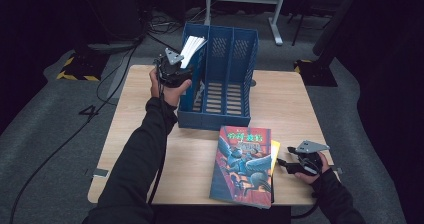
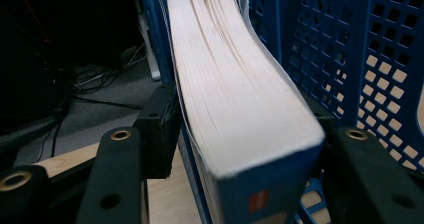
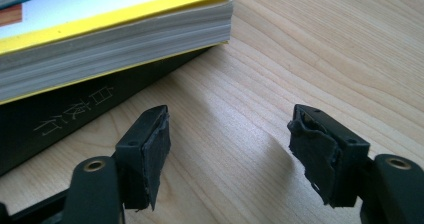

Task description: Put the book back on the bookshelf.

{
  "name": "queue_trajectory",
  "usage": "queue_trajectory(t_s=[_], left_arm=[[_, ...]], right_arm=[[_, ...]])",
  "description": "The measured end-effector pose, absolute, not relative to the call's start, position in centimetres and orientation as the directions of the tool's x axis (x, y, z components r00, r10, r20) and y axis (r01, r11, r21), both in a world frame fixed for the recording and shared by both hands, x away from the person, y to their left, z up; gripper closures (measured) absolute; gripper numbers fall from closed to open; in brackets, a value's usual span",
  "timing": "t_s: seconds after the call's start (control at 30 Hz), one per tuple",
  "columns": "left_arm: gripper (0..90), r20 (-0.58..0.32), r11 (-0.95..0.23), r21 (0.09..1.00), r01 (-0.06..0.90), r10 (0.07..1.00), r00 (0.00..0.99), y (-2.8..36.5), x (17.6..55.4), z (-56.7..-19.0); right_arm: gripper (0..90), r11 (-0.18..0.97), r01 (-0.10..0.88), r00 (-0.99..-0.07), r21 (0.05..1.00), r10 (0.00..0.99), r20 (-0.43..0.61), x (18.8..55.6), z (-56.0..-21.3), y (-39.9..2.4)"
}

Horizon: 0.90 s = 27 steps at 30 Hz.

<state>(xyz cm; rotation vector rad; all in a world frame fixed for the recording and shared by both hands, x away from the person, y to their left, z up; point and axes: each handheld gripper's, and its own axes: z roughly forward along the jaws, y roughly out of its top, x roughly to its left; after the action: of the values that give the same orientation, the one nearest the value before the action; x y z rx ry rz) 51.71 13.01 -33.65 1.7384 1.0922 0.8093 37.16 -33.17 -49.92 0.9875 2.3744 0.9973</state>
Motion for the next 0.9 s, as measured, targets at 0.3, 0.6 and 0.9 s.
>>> queue_trajectory(t_s=[0.3, 0.6, 0.9], left_arm=[[40.3, 0.084, -0.246, 0.917, 0.315, 0.89, 0.448, 13.7, 50.0, -34.7], [48.1, 0.06, -0.276, 0.879, 0.388, 0.872, 0.485, 14.3, 49.3, -39.6], [52.5, -0.012, -0.234, 0.857, 0.459, 0.881, 0.472, 13.8, 51.0, -42.4]], right_arm=[[32.8, 0.501, 0.46, -0.681, 0.733, 0.729, -0.071, 37.1, -49.9, -33.1], [32.9, 0.498, 0.462, -0.683, 0.734, 0.728, -0.064, 37.1, -49.9, -33.2], [32.8, 0.492, 0.465, -0.683, 0.736, 0.729, -0.056, 37.2, -50.0, -33.2]])
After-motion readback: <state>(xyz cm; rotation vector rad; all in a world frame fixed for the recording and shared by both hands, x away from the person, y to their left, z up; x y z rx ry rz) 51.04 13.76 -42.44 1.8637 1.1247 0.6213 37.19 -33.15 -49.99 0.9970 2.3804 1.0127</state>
